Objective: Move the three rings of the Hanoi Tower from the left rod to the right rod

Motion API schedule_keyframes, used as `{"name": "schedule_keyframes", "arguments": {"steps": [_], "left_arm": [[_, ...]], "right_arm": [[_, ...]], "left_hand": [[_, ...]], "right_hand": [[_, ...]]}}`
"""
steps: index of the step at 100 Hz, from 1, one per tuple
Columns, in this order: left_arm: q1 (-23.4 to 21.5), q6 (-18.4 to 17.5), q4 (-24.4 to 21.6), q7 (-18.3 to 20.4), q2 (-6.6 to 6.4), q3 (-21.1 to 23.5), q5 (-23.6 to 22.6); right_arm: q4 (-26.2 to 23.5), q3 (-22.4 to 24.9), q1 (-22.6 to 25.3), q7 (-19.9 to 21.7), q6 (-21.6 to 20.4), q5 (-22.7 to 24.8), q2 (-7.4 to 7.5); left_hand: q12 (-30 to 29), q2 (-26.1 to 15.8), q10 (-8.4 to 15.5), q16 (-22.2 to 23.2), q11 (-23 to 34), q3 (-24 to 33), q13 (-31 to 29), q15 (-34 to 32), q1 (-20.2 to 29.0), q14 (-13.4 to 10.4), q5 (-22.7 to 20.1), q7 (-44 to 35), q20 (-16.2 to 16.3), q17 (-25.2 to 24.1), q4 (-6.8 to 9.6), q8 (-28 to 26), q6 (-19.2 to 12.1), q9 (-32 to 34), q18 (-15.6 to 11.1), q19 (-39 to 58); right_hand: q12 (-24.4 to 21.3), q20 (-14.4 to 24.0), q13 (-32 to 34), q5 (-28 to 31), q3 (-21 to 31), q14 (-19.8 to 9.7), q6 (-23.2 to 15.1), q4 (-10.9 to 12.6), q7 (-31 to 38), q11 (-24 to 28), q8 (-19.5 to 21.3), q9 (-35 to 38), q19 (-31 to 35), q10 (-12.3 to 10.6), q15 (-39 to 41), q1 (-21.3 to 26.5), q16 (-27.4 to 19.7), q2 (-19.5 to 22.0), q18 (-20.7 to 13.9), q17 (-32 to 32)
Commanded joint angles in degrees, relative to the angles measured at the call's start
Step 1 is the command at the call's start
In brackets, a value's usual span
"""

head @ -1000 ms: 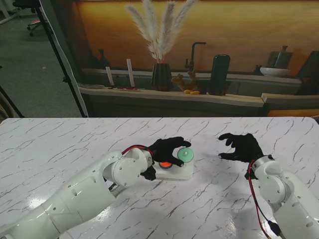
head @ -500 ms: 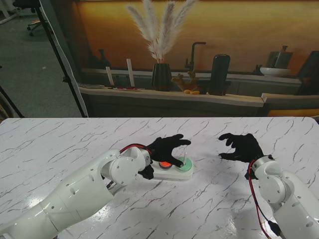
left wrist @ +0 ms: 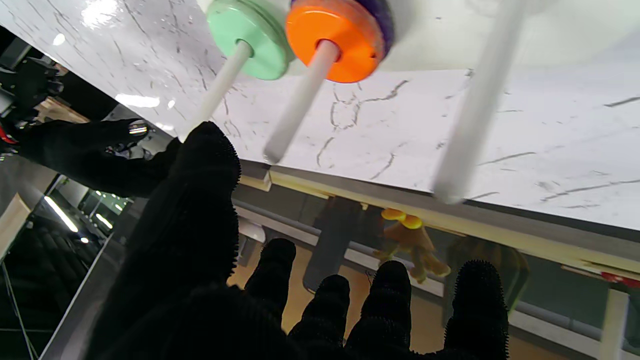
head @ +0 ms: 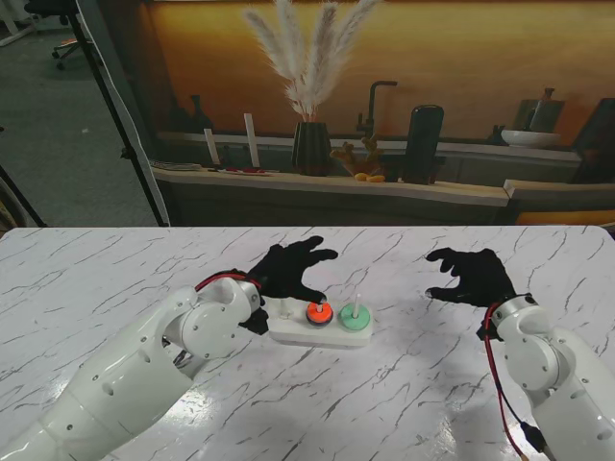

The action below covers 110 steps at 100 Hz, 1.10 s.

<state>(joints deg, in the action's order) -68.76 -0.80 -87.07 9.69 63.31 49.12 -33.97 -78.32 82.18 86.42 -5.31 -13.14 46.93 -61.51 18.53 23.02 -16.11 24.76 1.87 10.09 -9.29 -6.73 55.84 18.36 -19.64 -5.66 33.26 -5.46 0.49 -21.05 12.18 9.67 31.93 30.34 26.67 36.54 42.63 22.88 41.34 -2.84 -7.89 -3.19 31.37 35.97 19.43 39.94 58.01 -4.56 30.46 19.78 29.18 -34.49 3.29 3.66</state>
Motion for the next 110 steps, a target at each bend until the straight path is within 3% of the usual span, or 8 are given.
{"name": "schedule_keyframes", "arguments": {"steps": [1,25,50,110], "left_arm": [[-1.11,-1.51,0.81,-1.30,-0.40,0.17,-0.12],[-2.88,-0.04,1.94,-1.09,-0.79,0.57,-1.52],[-1.94,1.20,3.81,-1.03,-1.07,-1.69,-4.28],[2.18,3.65,2.52,4.56,-2.60,-7.39,-11.32]], "right_arm": [[-1.25,0.07,0.11,-0.34,-0.67,0.05,-0.24],[-1.86,-0.05,-0.14,-0.54,-0.97,0.18,-0.29],[-2.02,-0.06,-0.29,-0.70,-1.03,0.14,-0.33],[-2.64,0.28,0.16,-0.74,-1.12,-0.08,-0.40]], "left_hand": [[-0.31,0.46,0.91,-0.46,0.25,-1.24,0.13,0.44,-0.36,-1.05,-0.98,-0.79,0.70,-0.21,-0.02,-0.93,0.15,0.94,-0.46,-1.77],[-0.13,0.58,0.82,-0.44,0.02,-1.61,0.23,0.54,-0.33,-1.01,-0.76,-1.25,1.03,-0.45,0.09,-2.24,0.70,0.99,-0.41,-2.23],[0.02,0.99,0.85,-0.29,-0.05,-1.72,0.31,0.49,-1.37,-1.16,-0.29,-1.28,1.32,-0.62,0.31,-3.28,1.66,0.65,-0.49,-2.65],[-0.21,0.06,0.69,-0.61,-0.35,-3.21,1.58,1.19,-4.55,-1.05,-0.12,-1.14,1.04,-1.41,-0.16,-5.21,2.87,-0.64,-0.64,-5.49]], "right_hand": [[0.22,-0.16,0.01,0.11,-0.39,-0.43,-1.58,0.94,0.51,0.51,0.15,0.61,0.81,-1.07,0.31,-0.63,0.35,-0.50,18.67,-0.73],[0.19,-0.20,0.24,0.22,-0.10,-0.44,-1.54,0.92,0.37,0.41,0.13,0.70,0.78,-1.02,0.26,-0.88,0.35,-0.66,18.75,-0.69],[0.23,-0.22,0.17,0.23,-0.02,-0.49,-1.61,0.88,0.31,0.43,0.16,0.75,0.75,-1.12,0.32,-0.85,0.43,-0.65,18.78,-0.74],[0.38,-0.10,0.51,0.44,0.00,-0.49,-1.49,0.87,0.32,0.64,0.26,1.04,0.96,-1.02,0.64,-0.85,0.61,-0.58,18.72,-0.54]]}}
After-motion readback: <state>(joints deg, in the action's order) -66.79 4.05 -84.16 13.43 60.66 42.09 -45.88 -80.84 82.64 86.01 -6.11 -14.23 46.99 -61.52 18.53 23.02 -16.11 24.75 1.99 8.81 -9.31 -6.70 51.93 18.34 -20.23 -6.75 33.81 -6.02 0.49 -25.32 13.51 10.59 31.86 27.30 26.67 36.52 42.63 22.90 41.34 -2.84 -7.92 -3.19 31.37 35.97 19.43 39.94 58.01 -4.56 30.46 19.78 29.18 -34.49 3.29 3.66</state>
